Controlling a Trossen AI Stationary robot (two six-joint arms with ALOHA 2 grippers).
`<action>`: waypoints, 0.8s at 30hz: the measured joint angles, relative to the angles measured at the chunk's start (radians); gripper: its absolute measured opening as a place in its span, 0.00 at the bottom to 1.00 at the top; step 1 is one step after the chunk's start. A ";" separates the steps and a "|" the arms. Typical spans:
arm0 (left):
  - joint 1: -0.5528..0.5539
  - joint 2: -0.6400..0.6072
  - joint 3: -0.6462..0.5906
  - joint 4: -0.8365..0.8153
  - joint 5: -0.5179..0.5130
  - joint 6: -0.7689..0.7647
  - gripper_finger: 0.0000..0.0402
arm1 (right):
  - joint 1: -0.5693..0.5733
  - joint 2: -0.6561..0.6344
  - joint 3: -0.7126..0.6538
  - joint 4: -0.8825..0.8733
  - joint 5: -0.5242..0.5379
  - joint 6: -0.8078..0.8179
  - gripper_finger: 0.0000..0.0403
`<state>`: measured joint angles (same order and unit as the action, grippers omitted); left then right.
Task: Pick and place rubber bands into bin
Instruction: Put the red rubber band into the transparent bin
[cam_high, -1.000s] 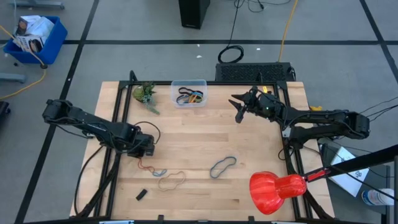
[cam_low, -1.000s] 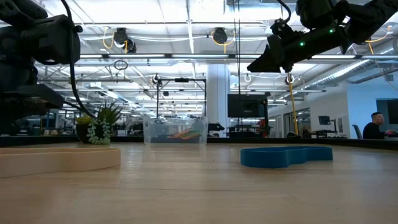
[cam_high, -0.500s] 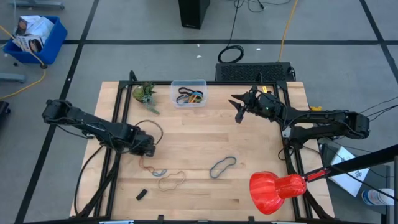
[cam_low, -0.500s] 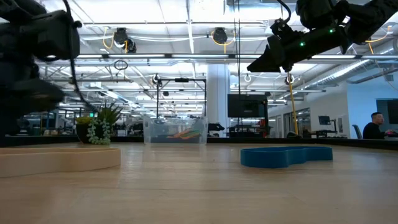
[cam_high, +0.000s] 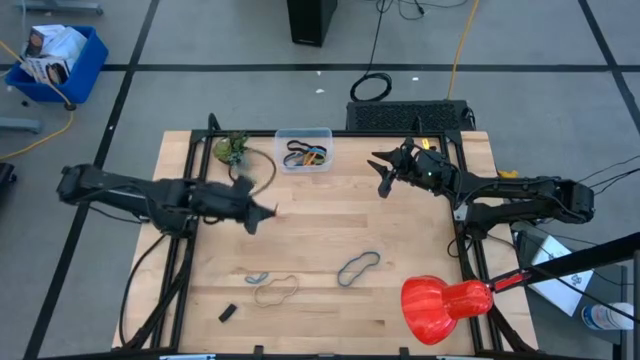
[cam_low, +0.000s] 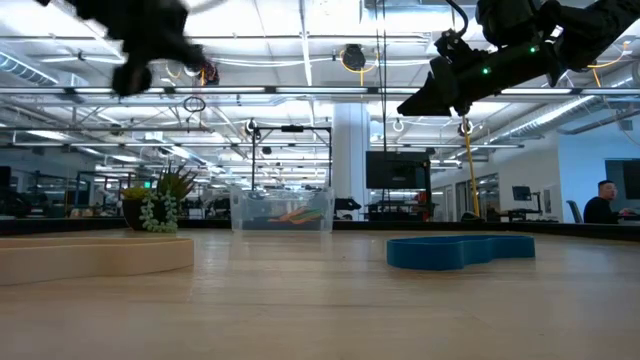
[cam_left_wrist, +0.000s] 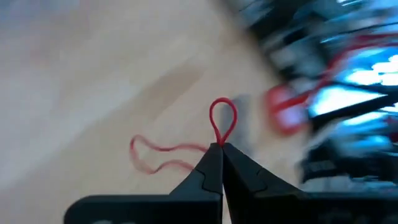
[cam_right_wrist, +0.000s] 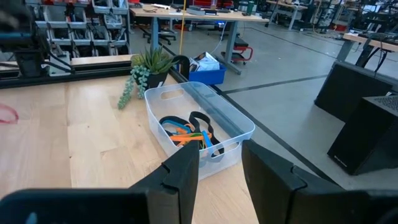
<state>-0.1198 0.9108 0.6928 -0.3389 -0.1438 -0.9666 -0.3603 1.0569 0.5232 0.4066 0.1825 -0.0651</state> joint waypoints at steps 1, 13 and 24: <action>0.008 -0.008 0.004 0.065 0.000 0.065 0.01 | 0.000 0.000 0.000 0.000 0.000 0.000 0.29; 0.117 -0.005 0.005 0.580 0.010 0.464 0.01 | 0.000 0.000 0.000 0.000 0.000 0.000 0.29; 0.293 -0.005 0.008 0.633 0.133 0.464 0.00 | 0.000 0.000 0.000 0.000 0.000 0.001 0.29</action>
<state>0.1737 0.9058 0.7012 0.2938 -0.0103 -0.5030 -0.3606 1.0569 0.5232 0.4062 0.1822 -0.0643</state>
